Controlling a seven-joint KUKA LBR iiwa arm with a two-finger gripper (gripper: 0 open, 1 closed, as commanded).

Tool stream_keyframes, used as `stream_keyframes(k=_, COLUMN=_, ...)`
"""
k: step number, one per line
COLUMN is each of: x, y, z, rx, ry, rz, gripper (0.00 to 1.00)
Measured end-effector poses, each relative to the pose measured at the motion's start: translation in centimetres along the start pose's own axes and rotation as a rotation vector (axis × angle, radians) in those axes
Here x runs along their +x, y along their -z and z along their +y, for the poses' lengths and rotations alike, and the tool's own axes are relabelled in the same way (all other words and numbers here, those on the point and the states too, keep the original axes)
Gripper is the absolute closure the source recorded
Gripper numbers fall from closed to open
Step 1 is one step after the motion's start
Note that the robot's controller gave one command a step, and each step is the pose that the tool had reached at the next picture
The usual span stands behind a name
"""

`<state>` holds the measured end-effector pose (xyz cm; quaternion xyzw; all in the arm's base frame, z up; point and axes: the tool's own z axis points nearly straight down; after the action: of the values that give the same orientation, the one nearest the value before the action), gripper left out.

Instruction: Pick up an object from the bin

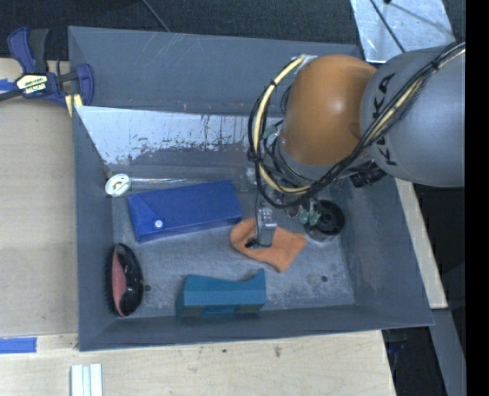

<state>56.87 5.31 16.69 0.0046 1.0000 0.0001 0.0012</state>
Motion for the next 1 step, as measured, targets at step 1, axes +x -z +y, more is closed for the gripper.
stream_keyframes(k=1, x=-1.85, y=-8.52, z=-2.03, rx=0.0, ry=0.159, rz=-0.007, gripper=1.0)
